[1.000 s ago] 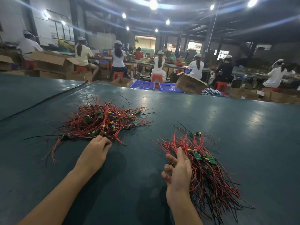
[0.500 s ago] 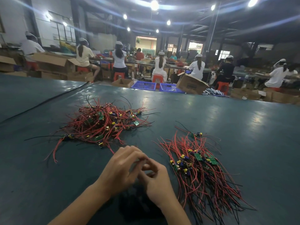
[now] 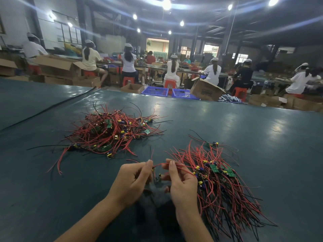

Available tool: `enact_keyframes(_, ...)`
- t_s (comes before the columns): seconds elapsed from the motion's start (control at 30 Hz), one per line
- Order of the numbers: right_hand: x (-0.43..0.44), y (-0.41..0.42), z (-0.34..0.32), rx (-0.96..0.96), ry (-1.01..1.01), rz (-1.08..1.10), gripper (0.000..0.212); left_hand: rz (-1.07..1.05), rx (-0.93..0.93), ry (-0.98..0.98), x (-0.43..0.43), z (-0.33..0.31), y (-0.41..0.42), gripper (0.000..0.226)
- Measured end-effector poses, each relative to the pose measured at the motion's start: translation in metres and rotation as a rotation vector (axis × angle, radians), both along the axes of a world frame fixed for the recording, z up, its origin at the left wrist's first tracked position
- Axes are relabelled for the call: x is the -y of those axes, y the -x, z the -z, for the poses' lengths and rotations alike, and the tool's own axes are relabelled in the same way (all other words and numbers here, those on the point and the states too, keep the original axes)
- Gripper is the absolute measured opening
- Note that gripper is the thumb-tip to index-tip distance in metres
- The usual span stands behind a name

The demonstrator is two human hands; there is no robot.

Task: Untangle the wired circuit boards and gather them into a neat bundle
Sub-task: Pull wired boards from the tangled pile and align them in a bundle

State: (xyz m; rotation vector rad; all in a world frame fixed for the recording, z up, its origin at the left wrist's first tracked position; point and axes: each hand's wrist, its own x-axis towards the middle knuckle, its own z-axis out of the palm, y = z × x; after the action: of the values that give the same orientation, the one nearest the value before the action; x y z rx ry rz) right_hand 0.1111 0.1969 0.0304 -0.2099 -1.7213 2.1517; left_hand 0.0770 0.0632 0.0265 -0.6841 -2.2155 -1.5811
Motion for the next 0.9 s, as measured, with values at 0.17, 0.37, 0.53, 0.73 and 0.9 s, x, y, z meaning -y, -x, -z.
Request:
enact_keyframes(0.17, 0.0, -0.004, -0.008, -0.012, 0.184, -0.02, 0.018, 0.201, 0.874, -0.221, -0.005, -0.007, 0.002, 0.078)
enact_keyframes(0.37, -0.002, -0.004, -0.012, 0.025, 0.337, -0.048, 0.02, 0.27, 1.036, -0.806, -0.008, -0.012, 0.005, 0.04)
enact_keyframes(0.53, -0.005, -0.003, -0.012, 0.087, 0.375, -0.034, 0.021, 0.244, 0.875, -0.823, -0.006, -0.011, 0.006, 0.033)
enact_keyframes(0.73, 0.0, -0.005, -0.01, 0.082, 0.147, -0.084, 0.024, 0.16, 0.666, -0.676, -0.007, -0.008, 0.002, 0.031)
enact_keyframes(0.9, 0.006, -0.007, -0.006, 0.03, -0.045, -0.124, 0.028, 0.085, 0.536, -0.51, -0.007, -0.008, 0.0, 0.035)
